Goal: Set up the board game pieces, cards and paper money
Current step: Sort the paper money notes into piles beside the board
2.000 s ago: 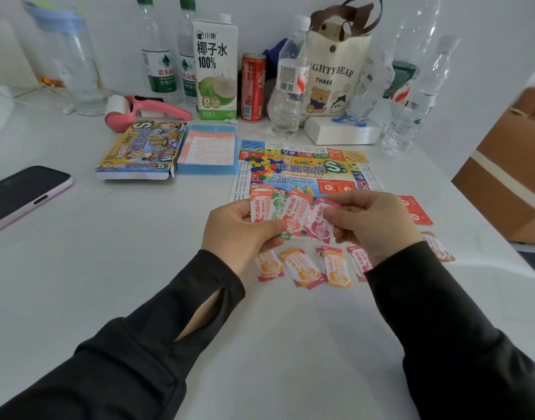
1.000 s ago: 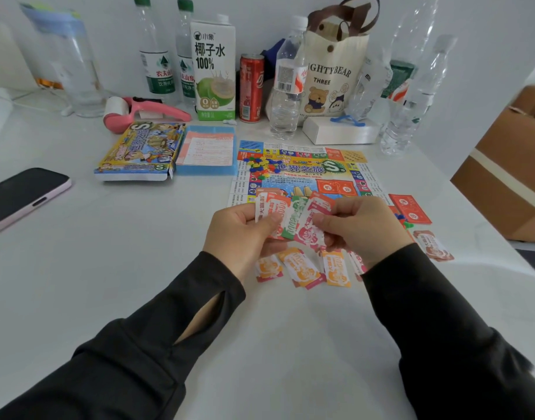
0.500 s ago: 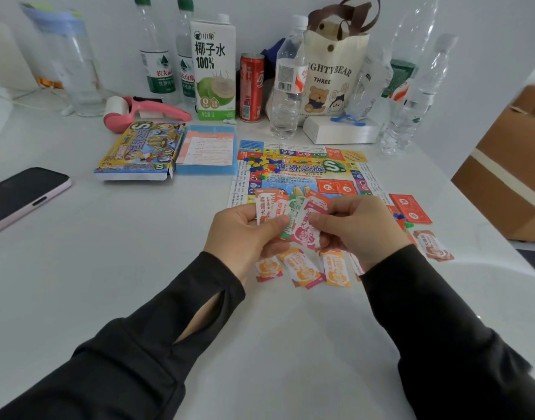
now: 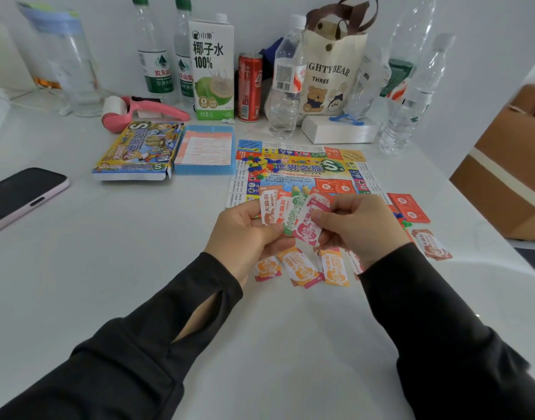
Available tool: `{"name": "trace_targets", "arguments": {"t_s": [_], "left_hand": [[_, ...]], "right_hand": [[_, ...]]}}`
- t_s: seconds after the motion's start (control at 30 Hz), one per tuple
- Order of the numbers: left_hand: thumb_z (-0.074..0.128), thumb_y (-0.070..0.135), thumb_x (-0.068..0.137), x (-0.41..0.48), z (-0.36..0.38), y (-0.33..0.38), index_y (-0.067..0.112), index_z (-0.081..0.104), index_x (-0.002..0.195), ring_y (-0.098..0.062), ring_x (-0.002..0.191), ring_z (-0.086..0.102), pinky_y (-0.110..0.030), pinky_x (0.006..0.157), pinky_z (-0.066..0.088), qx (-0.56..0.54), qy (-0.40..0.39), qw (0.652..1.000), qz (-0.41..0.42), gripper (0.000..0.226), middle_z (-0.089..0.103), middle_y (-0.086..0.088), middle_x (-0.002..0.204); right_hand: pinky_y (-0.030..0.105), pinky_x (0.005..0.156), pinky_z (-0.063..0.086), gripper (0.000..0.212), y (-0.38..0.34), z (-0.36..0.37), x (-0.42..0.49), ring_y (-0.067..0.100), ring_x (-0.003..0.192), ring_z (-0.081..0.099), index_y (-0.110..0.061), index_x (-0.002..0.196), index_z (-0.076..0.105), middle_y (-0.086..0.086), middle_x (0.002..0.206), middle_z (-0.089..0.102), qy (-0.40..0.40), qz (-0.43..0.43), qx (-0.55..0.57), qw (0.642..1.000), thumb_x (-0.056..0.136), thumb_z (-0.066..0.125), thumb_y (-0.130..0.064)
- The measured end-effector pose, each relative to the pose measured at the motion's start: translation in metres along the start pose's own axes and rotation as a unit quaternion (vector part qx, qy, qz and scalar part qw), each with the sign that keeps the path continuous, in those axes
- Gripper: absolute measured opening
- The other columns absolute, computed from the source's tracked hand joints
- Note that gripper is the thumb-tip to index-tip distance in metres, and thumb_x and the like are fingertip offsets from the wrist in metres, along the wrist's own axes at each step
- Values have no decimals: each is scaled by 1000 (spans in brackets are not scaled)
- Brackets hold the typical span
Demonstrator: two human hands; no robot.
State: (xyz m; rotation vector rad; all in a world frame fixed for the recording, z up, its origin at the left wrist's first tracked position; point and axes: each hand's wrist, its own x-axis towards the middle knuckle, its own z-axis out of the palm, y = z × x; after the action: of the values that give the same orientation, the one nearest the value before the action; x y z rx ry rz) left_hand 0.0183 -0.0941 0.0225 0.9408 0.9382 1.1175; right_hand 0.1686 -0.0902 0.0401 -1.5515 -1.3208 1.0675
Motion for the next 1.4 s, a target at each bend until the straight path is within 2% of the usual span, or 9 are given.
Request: {"name": "trace_targets", "arguments": {"t_s": [0.23,0.33,0.53,0.67,0.9,1.13,1.2,1.3,1.4], "left_hand": [[53,-6,87,0,-1,0,19,61,84,-17,67,70,-20,53,56,-10,-2,1000,-5,26,70,-5,88],[52,-5,88,0,0,0,21,60,84,-17,68,70,-20,54,56,0,1,1000,-1,27,70,-5,89],[55,-2,87,-1,1,0,25,58,80,-10,58,69,-15,47,52,56,10,998,31,28,69,12,63],[59,0,85,-1,0,1,24,59,78,-9,59,69,-15,47,52,69,20,997,30,25,69,10,66],[58,1,86,-1,0,0,19,62,76,-10,56,68,-16,47,52,98,2,995,9,22,69,7,60],[57,6,88,-2,3,-2,17,65,75,-12,59,69,-18,49,53,135,-15,990,20,19,70,4,65],[59,3,87,-3,4,-2,18,64,77,-8,58,68,-16,48,52,168,-27,985,39,19,69,8,63],[56,2,89,-3,3,-2,16,64,81,-5,58,68,-17,50,53,230,-33,971,61,18,69,3,69],[53,8,91,-1,-2,-2,22,62,75,-2,59,66,-16,54,53,367,-6,923,118,23,68,4,71]], "right_hand": [[30,57,57,14,-1,1,-2,14,49,58,-11,73,64,11,65,68,-1,-7,2,1000,86,62,-6],[30,56,57,13,0,1,-1,11,45,57,-10,75,65,6,60,66,1,-9,2,1000,86,62,-4],[32,58,57,7,1,-2,1,11,44,55,-4,80,66,13,65,65,20,-13,-19,1000,85,62,-3],[30,57,57,5,-1,-1,-1,14,47,56,-2,83,65,17,73,68,19,-16,-27,999,86,62,-4],[36,64,56,9,0,3,-1,18,48,55,-5,75,66,12,60,64,-32,2,-3,999,84,64,-6],[32,58,56,14,-2,5,-4,12,44,55,-9,67,63,1,50,60,-5,-51,-49,998,80,70,-8],[27,53,54,13,-4,7,-5,10,42,55,-10,68,63,0,50,61,1,-69,-70,995,77,73,-11],[33,54,53,13,-4,10,-5,18,48,58,-15,77,62,7,63,64,27,-114,-81,990,75,75,-10],[29,60,52,22,-2,12,-3,21,61,59,-22,91,68,-2,70,61,72,-197,-128,969,75,74,-8]]}}
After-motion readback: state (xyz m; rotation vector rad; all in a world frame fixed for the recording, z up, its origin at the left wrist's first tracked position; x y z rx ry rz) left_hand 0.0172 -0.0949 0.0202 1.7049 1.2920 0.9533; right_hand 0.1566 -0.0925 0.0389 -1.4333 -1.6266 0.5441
